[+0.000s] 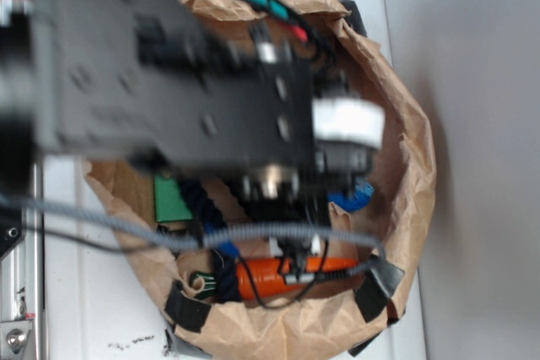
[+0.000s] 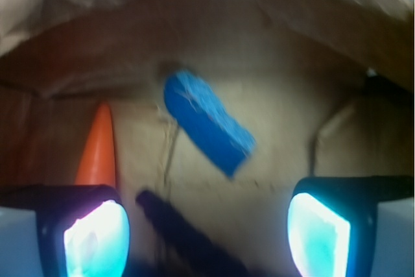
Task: Grab the blue sponge.
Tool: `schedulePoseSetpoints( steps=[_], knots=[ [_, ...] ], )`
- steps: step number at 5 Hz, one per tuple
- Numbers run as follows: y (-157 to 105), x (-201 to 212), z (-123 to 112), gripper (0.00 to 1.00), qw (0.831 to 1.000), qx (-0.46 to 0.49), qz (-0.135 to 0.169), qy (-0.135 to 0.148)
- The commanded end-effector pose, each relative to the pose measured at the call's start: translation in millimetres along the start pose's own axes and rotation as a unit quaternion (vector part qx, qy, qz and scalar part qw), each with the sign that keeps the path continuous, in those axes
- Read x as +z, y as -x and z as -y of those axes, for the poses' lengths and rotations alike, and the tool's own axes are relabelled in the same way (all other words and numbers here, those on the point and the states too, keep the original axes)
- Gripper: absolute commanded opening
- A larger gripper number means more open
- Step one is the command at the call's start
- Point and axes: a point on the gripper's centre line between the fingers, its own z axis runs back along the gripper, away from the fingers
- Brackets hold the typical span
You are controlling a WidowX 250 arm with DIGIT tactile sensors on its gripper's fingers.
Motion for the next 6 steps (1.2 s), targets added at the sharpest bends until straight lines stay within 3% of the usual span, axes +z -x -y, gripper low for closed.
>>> schedulePoseSetpoints(
  steps=[1, 2, 3, 4, 5, 6],
  knots=[
    [-21, -27, -3, 1.0, 0.999, -0.033, 0.02, -0.01],
    [-27, -27, -18, 1.0, 0.998, -0.064, 0.006, 0.001],
    [-37, -18, -34, 1.0, 0.995, -0.09, -0.027, 0.018],
    [-39, 3, -34, 1.0, 0.994, -0.095, -0.049, 0.036],
    [-36, 10, -30, 1.0, 0.993, -0.103, -0.055, 0.036],
    [-35, -6, -28, 1.0, 0.994, -0.1, -0.051, 0.004]
  ],
)
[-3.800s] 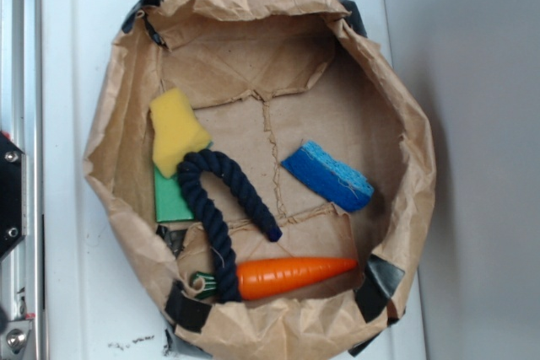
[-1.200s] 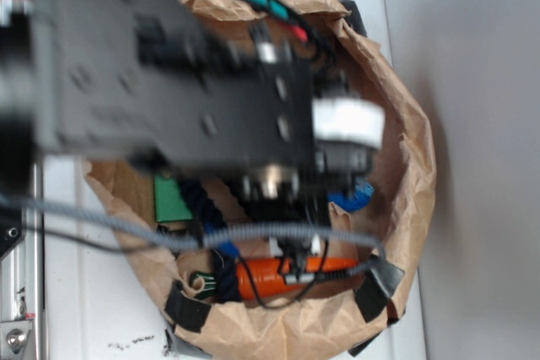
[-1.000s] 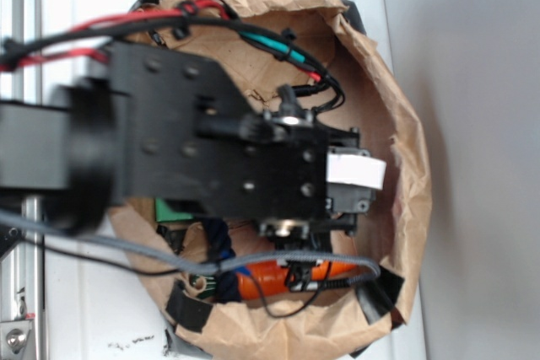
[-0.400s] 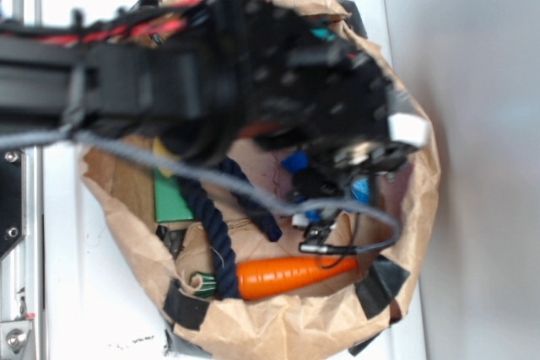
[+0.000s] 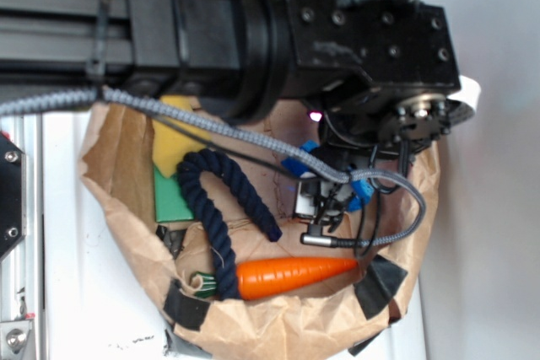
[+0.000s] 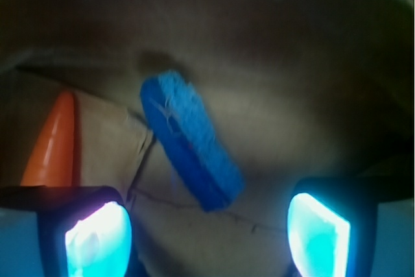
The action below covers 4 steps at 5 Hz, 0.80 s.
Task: Grab the blue sponge.
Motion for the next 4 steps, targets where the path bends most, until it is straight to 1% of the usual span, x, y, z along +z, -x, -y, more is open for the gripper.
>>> schedulePoseSetpoints(
  steps=[1, 2, 3, 4],
  knots=[
    [-16, -5, 2, 1.0, 0.995, 0.01, 0.063, -0.074],
    [-25, -22, 8, 1.0, 0.992, 0.014, 0.079, -0.095],
    [-33, -40, 14, 1.0, 0.994, -0.023, 0.055, -0.096],
    [-26, -51, 23, 0.0, 0.994, -0.044, 0.042, -0.089]
  ],
)
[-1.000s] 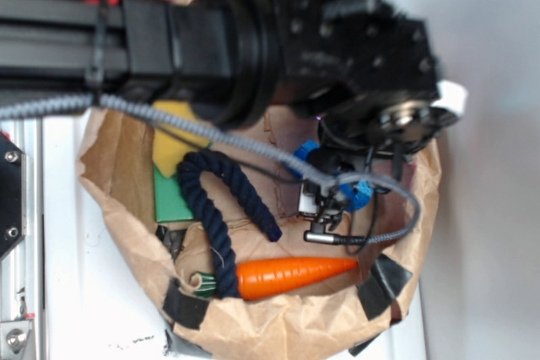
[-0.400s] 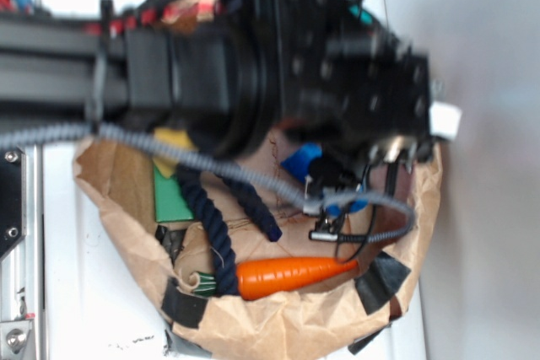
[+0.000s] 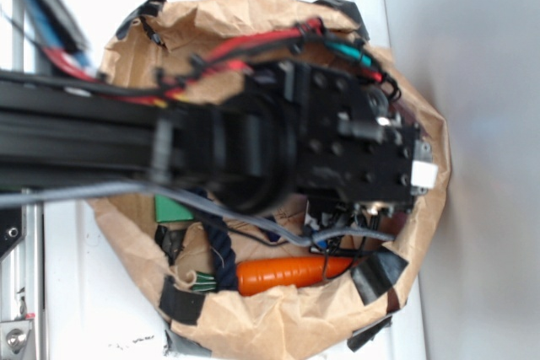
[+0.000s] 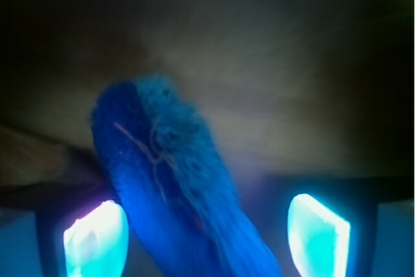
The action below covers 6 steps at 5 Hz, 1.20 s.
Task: Grab the blue sponge.
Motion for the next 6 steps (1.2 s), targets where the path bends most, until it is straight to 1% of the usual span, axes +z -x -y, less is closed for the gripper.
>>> schedulePoseSetpoints(
  steps=[1, 2, 3, 4, 5, 6],
  knots=[
    [3, 14, 20, 0.0, 0.998, -0.05, 0.032, 0.017],
    [4, 22, 15, 0.0, 0.998, -0.054, 0.028, 0.036],
    [15, 52, 11, 0.0, 0.996, -0.062, 0.015, 0.068],
    [39, 93, 5, 0.0, 0.992, -0.084, -0.01, 0.093],
    [57, 138, -2, 0.0, 0.988, -0.103, -0.008, 0.116],
    [63, 155, -4, 0.0, 0.984, -0.103, 0.003, 0.147]
  ],
)
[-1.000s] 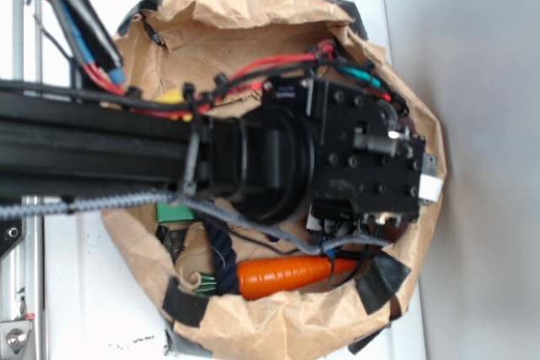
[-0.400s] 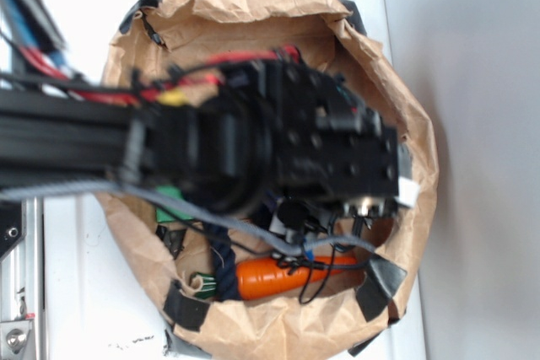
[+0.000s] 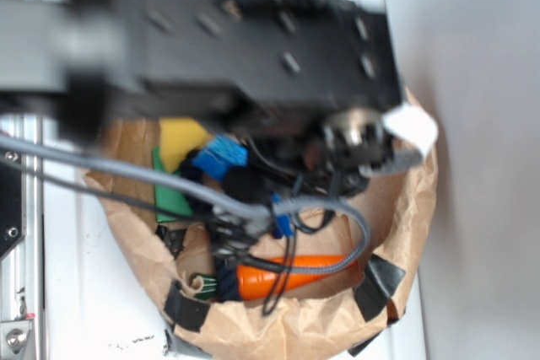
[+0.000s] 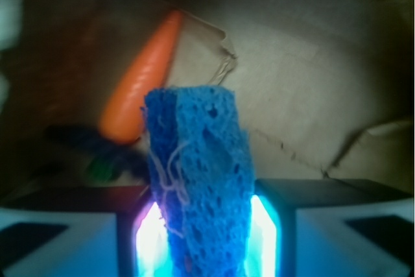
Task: Grab the blue sponge.
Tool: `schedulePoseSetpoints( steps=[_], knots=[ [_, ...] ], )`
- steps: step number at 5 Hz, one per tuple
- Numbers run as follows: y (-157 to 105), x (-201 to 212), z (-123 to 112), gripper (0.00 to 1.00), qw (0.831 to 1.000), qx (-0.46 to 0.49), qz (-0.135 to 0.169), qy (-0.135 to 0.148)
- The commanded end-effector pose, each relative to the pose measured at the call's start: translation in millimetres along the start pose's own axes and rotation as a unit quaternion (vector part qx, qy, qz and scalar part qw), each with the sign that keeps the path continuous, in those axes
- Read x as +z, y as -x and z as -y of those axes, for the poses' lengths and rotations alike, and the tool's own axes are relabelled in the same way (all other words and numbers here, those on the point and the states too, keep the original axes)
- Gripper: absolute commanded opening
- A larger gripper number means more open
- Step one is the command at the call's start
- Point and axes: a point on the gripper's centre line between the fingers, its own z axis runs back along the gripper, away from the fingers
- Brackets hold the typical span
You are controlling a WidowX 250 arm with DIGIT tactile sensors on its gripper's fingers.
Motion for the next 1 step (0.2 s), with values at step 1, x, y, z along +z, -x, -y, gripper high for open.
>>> schedulePoseSetpoints(
  steps=[1],
  knots=[
    [4.5, 28.0, 2.4, 0.0, 0.999, -0.003, 0.04, -0.025]
  ],
)
